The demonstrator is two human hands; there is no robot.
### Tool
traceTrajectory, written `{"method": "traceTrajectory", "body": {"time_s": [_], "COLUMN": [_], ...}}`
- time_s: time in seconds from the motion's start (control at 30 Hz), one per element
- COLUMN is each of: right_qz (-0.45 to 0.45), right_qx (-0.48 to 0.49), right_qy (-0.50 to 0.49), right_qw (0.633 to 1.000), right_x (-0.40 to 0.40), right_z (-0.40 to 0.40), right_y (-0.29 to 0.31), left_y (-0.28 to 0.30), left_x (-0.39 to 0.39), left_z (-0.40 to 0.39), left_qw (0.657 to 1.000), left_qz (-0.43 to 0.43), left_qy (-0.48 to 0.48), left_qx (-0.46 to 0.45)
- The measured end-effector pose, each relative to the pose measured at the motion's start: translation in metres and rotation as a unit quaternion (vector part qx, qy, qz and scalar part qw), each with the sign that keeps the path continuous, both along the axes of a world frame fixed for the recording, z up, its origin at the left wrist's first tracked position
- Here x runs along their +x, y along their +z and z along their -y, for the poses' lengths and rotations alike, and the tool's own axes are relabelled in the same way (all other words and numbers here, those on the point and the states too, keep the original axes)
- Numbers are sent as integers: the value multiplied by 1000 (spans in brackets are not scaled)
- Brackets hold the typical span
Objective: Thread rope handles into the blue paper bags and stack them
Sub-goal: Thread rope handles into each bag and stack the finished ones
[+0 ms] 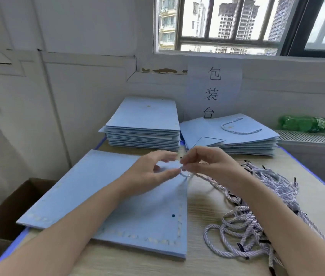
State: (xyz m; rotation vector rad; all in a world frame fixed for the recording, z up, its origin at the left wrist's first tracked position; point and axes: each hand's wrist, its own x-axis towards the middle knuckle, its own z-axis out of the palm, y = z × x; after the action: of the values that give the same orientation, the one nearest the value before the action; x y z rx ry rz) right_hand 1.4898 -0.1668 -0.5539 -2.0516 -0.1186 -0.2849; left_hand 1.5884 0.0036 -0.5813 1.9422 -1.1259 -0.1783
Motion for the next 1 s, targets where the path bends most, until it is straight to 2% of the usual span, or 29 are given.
{"method": "traceTrajectory", "body": {"time_s": [0.07,0.1,0.2,0.27,0.33,0.37,0.43,0.47,0.53,0.67,0.8,1.0], "right_qz": [5,-2,-76,-144,-171,-170,-164,-159,-125,-24,-65,-40], "right_qx": [22,36,37,-74,-261,-326,-371,-372,-331,-264,-330,-307], "right_qy": [3,2,3,-9,-58,-92,-169,-199,-225,-171,-146,-177], "right_qw": [1000,999,996,987,948,926,898,893,908,949,931,934], "right_x": [2,2,0,-2,-2,-1,-2,-2,-2,4,14,15], "right_z": [-5,-6,-2,5,17,23,37,41,41,18,8,13], "right_y": [-2,-3,-2,-2,-3,-4,-6,-7,-9,-14,-26,-24], "left_y": [0,0,1,5,10,10,8,6,2,-1,0,-2], "left_x": [-8,-12,-8,1,13,19,24,24,19,12,9,6], "left_z": [2,3,5,3,-3,-6,-10,-10,-7,-4,-6,-3], "left_qw": [996,995,999,988,961,951,948,951,961,974,982,985], "left_qz": [-83,-87,-19,-64,-129,-144,-152,-152,-141,-27,19,41], "left_qy": [-41,-50,21,102,176,205,231,230,216,225,183,165], "left_qx": [-13,-18,-27,-95,-172,-182,-160,-141,-100,-6,42,28]}}
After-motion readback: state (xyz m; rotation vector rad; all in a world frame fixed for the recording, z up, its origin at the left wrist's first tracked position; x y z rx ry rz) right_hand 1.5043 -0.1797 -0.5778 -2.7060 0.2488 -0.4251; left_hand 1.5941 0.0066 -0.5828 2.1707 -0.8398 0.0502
